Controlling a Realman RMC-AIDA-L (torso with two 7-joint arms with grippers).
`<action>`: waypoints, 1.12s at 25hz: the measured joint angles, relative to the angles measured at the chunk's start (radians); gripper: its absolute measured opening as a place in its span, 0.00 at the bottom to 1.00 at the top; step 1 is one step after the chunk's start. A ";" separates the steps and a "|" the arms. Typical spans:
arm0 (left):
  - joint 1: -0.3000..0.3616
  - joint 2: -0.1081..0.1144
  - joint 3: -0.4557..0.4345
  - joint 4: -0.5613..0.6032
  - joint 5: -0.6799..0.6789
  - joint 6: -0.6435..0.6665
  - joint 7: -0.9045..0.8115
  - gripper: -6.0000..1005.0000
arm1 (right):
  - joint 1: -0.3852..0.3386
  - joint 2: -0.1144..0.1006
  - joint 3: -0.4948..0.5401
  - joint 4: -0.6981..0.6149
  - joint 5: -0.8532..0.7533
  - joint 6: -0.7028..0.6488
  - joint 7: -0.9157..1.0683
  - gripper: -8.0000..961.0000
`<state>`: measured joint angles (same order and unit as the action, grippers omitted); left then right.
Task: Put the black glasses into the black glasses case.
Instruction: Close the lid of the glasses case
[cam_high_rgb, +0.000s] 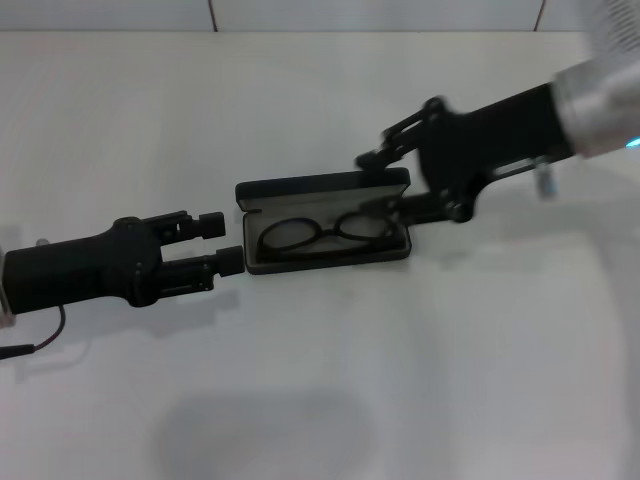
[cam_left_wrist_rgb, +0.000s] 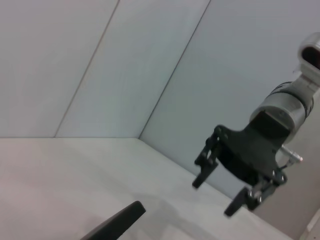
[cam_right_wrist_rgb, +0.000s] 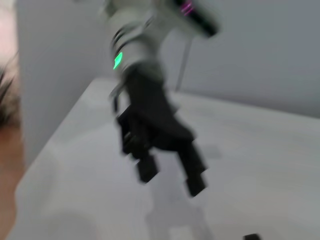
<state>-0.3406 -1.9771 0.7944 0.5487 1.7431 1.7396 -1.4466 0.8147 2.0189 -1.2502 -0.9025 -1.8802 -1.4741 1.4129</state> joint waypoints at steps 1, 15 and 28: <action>0.000 0.000 -0.001 0.000 0.000 0.006 0.000 0.75 | -0.012 -0.002 0.041 0.002 0.000 -0.033 0.011 0.46; -0.010 0.026 0.006 0.004 0.003 0.130 -0.008 0.74 | -0.225 -0.005 0.326 0.084 0.037 -0.375 0.065 0.53; -0.039 0.024 0.029 0.005 0.028 0.154 0.042 0.72 | -0.243 -0.003 0.332 0.268 0.053 -0.374 -0.065 0.81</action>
<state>-0.3799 -1.9536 0.8236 0.5538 1.7707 1.8932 -1.4045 0.5718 2.0155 -0.9182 -0.6348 -1.8276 -1.8484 1.3484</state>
